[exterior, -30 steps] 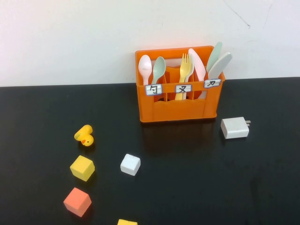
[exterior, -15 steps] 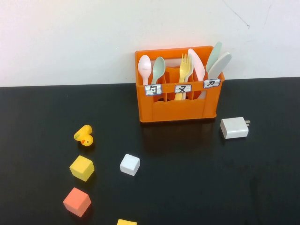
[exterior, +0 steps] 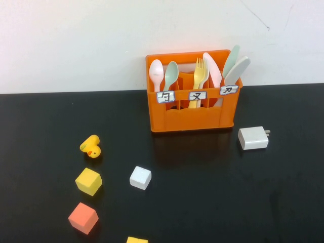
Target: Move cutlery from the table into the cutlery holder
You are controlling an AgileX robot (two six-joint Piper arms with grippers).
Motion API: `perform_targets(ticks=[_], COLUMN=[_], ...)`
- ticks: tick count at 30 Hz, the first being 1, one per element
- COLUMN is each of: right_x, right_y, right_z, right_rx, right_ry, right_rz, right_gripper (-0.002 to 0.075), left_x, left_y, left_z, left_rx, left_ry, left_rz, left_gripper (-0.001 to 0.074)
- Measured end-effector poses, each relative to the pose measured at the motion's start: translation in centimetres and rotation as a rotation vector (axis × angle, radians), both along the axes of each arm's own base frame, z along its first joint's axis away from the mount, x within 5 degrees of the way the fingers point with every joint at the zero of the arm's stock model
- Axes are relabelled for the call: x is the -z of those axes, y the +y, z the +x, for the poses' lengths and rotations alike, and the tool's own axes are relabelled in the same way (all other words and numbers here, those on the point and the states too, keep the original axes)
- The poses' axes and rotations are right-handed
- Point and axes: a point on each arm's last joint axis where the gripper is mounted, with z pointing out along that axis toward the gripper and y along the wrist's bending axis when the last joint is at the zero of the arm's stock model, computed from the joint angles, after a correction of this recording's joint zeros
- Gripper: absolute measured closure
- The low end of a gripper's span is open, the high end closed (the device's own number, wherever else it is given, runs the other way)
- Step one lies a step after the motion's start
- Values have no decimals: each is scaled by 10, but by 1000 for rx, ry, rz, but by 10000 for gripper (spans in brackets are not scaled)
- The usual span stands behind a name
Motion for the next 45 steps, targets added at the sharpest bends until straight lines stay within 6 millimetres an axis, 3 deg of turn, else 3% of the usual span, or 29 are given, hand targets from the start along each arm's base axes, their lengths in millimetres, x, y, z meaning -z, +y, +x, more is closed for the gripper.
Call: perform_targets(ticks=[15,19,25,34,45], right_x=[0,7,30,87,94], right_y=[-1,-1,-1,0,-1], right_z=[-2,6,12,20,17], right_rx=[12,28,42,45,40], right_ry=[-21,-126,-338,-203,-116], right_rz=[2,9,26,16,-9], right_gripper=[728,728,728,728,728], left_x=[0,0,0,0,0], left_y=[0,0,0,0,0], left_z=[0,0,0,0,0], left_rx=[0,0,0,0,0], left_ry=[0,0,0,0,0], left_rz=[0,0,0,0,0], left_gripper=[736,736,736,736,736])
